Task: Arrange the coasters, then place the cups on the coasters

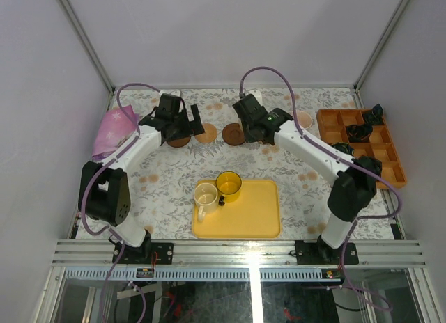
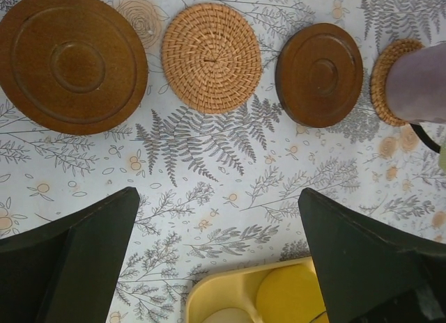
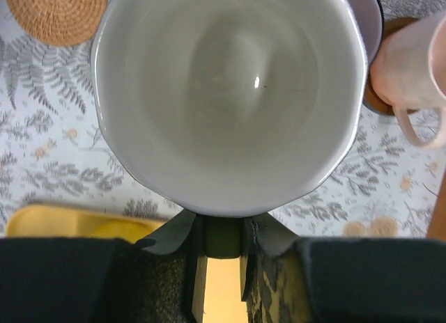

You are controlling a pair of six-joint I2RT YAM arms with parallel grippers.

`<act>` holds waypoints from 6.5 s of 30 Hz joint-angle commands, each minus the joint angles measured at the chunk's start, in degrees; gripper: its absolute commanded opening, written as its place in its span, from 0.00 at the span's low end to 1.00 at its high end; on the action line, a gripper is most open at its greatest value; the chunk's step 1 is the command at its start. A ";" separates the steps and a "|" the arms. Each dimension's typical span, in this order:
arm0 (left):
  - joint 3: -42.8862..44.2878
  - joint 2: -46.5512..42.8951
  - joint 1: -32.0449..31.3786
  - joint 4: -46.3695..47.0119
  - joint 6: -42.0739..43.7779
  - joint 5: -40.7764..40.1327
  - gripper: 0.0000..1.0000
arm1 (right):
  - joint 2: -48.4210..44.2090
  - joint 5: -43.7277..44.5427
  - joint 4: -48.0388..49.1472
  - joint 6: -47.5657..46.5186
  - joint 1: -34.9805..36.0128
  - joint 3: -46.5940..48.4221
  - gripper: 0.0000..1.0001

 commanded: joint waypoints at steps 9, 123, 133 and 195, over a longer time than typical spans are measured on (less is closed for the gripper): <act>0.11 1.16 -0.25 2.25 4.01 -4.66 0.98 | 14.34 -4.55 11.77 1.97 -3.23 12.59 0.00; -27.01 -45.25 -24.69 -19.04 -16.87 0.83 1.00 | -12.48 -7.65 24.98 -5.92 -3.59 -19.94 0.58; -29.80 -41.16 -37.14 -20.41 -23.19 -8.90 1.00 | -15.18 -5.86 27.17 -5.72 -3.59 -22.38 0.57; -19.61 -29.20 -40.09 -17.70 -14.81 -34.97 0.00 | -17.70 -2.87 31.96 -7.83 -4.04 -26.76 0.47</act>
